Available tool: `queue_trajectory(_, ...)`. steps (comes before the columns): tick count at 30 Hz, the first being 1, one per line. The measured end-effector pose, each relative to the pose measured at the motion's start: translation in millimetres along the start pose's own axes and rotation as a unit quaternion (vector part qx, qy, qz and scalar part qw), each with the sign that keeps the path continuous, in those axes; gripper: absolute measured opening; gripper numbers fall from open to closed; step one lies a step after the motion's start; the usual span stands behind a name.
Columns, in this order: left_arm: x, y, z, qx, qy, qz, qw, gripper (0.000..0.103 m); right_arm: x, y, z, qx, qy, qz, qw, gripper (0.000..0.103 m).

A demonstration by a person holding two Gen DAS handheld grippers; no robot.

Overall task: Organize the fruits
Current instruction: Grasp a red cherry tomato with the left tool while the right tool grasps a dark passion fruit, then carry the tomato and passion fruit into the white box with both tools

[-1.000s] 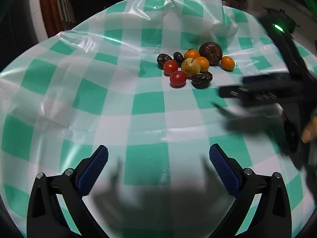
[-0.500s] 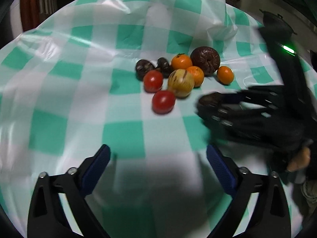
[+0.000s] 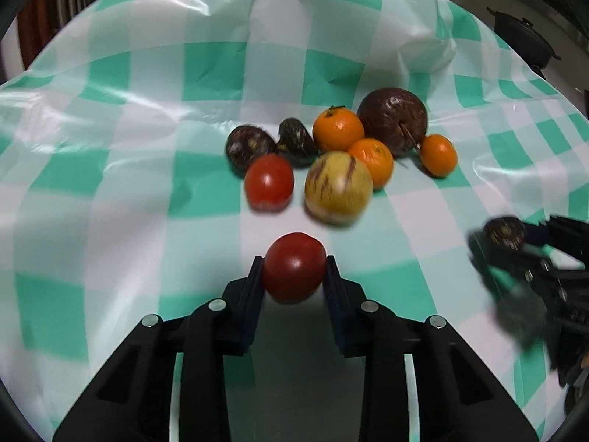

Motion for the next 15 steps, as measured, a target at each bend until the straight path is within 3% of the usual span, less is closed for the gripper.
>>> queue_trajectory(3,-31.3,24.9,0.1,-0.015,-0.010,-0.019,0.9997,0.030,-5.9,9.4,7.6,0.006,-0.020,0.009,1.000,0.041)
queue_trajectory(7,-99.8,85.8,6.4,-0.038,-0.032,-0.048,0.9976,0.030,-17.6,30.8,44.8,-0.021,-0.044,0.018,0.999,0.041)
queue_trajectory(15,-241.4,229.6,50.6,-0.101,-0.076,-0.079,0.9889,0.030,-66.5,108.0,189.6,-0.129,-0.150,0.019,0.980,0.041)
Point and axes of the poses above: each gripper's, at about its wrist camera, not at the fingertips, and x roughly the way its jaws point, z to its left, y to its underside, the point moved 1 cm from there along x, roughly the way its jaws point, and after that the axes turned 2 degrees about x, right-handed, at the moved point
